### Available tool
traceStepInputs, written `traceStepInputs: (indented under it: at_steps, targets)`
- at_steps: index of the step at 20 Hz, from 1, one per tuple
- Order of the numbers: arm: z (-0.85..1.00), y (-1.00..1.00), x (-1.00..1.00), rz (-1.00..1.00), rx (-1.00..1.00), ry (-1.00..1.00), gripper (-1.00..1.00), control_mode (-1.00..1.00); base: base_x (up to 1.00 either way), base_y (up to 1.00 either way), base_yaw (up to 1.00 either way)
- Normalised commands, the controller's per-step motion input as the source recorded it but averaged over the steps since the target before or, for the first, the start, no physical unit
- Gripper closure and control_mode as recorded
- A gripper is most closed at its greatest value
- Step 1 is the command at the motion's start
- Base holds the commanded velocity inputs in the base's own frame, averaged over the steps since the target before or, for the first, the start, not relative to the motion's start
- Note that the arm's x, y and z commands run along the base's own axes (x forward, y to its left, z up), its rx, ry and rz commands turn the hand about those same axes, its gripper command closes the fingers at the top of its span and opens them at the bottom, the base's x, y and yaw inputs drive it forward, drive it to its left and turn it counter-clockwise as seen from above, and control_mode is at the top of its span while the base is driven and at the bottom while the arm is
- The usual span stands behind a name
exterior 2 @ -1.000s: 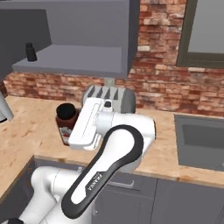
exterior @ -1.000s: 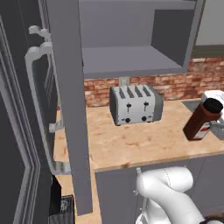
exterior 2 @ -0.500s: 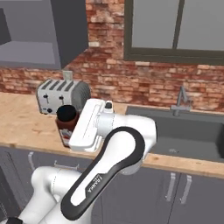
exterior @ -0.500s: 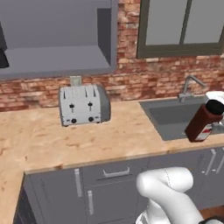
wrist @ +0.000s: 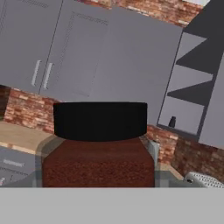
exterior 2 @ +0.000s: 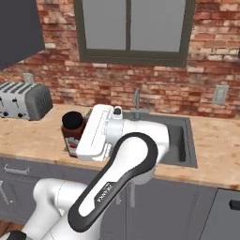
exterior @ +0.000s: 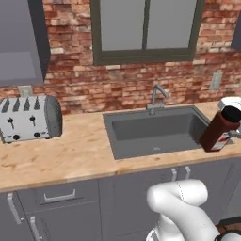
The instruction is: Collect the paprika, ketchup, and shaker from the cabinet and place them next to the stove.
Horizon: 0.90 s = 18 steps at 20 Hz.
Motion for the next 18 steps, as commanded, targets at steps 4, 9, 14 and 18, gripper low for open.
traceStepInputs:
  at_steps: [4, 9, 14, 18]
  targets:
    - [0.0, 0.0, 0.0, 0.0, 0.0, 0.0, 1.0, 1.0, -0.1, -1.0, -0.02]
    - [0.0, 0.0, 0.0, 0.0, 0.0, 0.0, 1.0, 1.0, -0.01, -1.0, -0.03]
    - [0.0, 0.0, 0.0, 0.0, 0.0, 0.0, 1.0, 1.0, 0.0, -1.0, -0.03]
    - [0.0, 0.0, 0.0, 0.0, 0.0, 0.0, 1.0, 1.0, 0.0, -1.0, -0.03]
